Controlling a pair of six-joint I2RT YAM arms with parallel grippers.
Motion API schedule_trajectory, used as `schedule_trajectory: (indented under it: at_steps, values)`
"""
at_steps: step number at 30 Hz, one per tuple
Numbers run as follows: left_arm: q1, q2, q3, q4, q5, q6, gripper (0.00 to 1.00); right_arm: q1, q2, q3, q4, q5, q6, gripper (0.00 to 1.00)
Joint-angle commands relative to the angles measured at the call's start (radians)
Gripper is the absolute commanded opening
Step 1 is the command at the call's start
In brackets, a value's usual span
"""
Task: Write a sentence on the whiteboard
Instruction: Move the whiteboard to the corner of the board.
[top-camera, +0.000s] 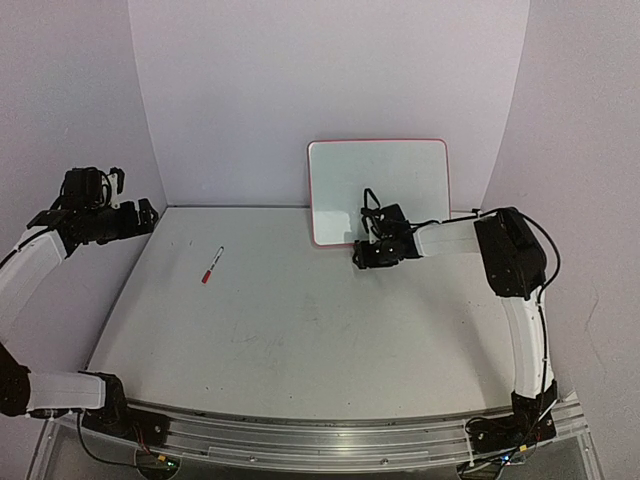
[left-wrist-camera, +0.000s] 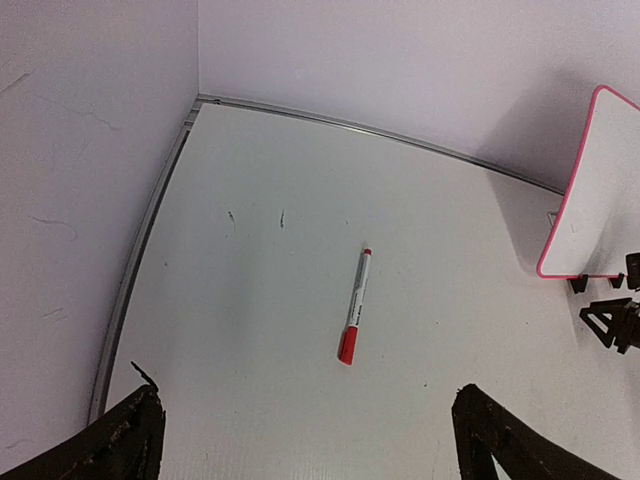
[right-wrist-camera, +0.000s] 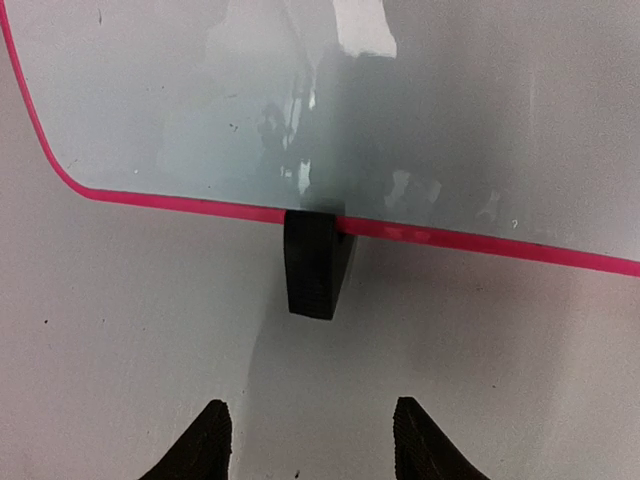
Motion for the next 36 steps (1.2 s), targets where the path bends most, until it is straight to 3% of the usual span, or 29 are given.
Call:
schedule_trajectory:
  at_steps: [1, 15, 30, 36]
  values:
    - [0.002, -0.006, 0.005, 0.032, 0.004, 0.014, 0.99, 0.010, 0.070, 0.091, 0.018, 0.042, -0.025, 0.46]
    - [0.001, 0.013, 0.007, 0.027, 0.017, 0.009, 0.99, 0.010, 0.185, 0.249, -0.027, 0.088, -0.017, 0.35]
    - [0.001, 0.014, 0.010, 0.025, 0.029, 0.005, 0.99, 0.012, 0.207, 0.299, -0.062, 0.101, -0.043, 0.00]
    - [0.000, 0.010, 0.009, 0.024, 0.034, 0.003, 0.99, 0.032, 0.168, 0.244, -0.060, 0.158, -0.058, 0.00]
